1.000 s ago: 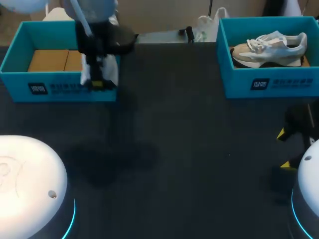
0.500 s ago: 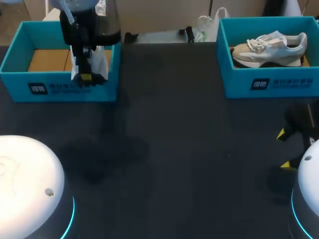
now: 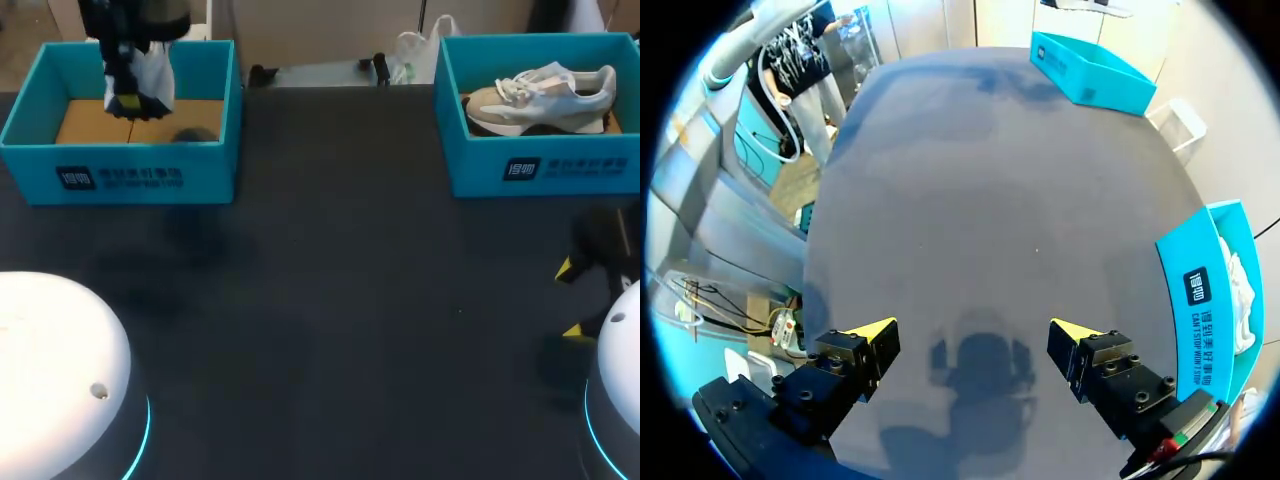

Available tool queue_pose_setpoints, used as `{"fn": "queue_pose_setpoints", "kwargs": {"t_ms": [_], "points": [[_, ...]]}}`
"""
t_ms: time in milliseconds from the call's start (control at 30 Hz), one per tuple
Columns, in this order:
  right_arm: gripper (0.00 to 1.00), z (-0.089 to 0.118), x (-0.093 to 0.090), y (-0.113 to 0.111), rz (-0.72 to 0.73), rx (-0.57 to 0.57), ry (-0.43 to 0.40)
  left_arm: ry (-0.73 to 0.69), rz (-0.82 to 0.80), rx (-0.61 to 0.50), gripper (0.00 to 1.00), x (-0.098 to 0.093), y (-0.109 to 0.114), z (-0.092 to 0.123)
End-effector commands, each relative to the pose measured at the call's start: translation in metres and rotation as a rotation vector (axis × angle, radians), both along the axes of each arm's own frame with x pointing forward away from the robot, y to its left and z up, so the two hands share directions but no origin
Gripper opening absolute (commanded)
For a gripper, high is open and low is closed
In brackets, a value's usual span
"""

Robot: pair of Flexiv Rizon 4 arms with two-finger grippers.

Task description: Take the shoe out of the shoebox, open the shoe tongue, remove and reinsert the insole, then place the shoe into the shoebox

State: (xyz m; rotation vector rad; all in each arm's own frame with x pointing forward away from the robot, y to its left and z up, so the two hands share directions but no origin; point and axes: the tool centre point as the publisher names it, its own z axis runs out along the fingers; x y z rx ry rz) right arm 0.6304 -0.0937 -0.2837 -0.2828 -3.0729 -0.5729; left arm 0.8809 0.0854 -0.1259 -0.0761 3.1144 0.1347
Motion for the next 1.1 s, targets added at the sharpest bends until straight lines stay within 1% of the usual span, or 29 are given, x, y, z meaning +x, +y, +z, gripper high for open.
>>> {"fn": "queue_pose_setpoints", "kwargs": {"t_ms": [33, 267, 333, 433, 533, 600, 700, 1067, 1100], "points": [[1.00, 0.000, -0.001, 0.001, 0.000, -0.002, -0.001, 0.041, 0.003, -0.003, 0.00, 0.017, 0.001, 0.002], [1.00, 0.000, -0.001, 0.001, 0.000, -0.002, -0.001, 0.041, 0.003, -0.003, 0.00, 0.017, 0.001, 0.002], [1.00, 0.000, -0.001, 0.001, 0.000, -0.002, -0.001, 0.064, -0.015, -0.032, 0.00, 0.024, 0.003, -0.004], [1.00, 0.000, -0.001, 0.001, 0.000, -0.002, -0.001, 0.062, -0.064, -0.034, 0.00, 0.045, 0.013, -0.010], [1.00, 0.000, -0.001, 0.001, 0.000, -0.002, -0.001, 0.060, -0.073, -0.021, 0.00, 0.070, 0.028, -0.014], [1.00, 0.000, -0.001, 0.001, 0.000, -0.002, -0.001, 0.034, -0.105, 0.016, 0.00, 0.086, 0.038, -0.015], [1.00, 0.000, -0.001, 0.001, 0.000, -0.002, -0.001, 0.110, -0.197, 0.018, 0.00, 0.109, 0.055, -0.017], [1.00, 0.000, -0.001, 0.001, 0.000, -0.002, -0.001, 0.110, -0.197, 0.018, 0.00, 0.109, 0.055, -0.017], [1.00, 0.000, -0.001, 0.001, 0.000, -0.002, -0.001, 0.136, -0.228, -0.011, 0.00, 0.112, 0.057, -0.019]]}}
